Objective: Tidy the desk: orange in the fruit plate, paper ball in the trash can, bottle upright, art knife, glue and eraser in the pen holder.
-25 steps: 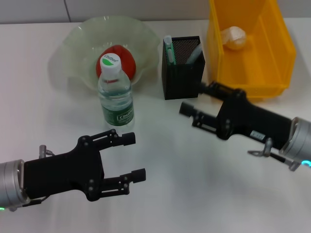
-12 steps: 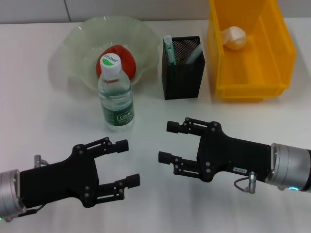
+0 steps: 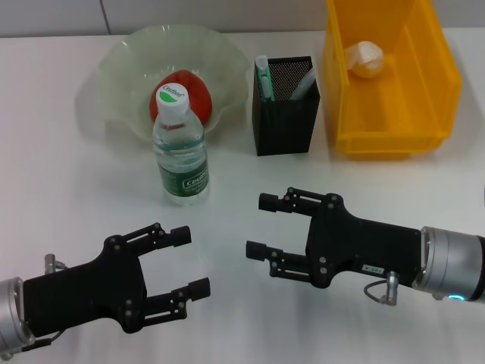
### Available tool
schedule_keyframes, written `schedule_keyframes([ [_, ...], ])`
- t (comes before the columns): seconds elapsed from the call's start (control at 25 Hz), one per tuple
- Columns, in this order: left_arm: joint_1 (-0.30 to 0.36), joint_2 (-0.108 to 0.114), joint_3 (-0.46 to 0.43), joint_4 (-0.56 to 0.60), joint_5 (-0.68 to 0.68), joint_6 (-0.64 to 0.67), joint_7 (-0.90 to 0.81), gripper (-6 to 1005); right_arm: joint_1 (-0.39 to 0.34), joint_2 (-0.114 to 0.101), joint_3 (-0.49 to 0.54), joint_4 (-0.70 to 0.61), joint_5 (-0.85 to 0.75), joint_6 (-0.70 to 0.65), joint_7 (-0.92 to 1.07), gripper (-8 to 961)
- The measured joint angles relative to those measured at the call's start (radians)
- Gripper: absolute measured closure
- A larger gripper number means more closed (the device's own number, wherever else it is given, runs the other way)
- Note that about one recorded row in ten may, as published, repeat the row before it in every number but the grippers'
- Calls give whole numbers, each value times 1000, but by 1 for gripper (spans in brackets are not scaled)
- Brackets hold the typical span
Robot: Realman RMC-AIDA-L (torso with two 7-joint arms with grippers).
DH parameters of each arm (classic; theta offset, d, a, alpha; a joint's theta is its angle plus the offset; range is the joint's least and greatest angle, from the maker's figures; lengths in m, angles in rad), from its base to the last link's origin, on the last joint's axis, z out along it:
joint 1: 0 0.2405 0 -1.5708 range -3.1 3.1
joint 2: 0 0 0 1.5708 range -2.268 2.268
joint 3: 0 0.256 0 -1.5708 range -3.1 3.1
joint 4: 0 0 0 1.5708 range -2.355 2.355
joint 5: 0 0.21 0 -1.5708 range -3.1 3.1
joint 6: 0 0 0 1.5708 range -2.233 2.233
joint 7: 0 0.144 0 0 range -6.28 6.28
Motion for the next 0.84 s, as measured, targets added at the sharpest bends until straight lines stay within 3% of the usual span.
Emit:
schedule_keyframes([
  [0.84, -8, -3, 3, 0, -2, -12, -1, 214, -6, 3, -30, 27, 8, -2, 0, 269],
])
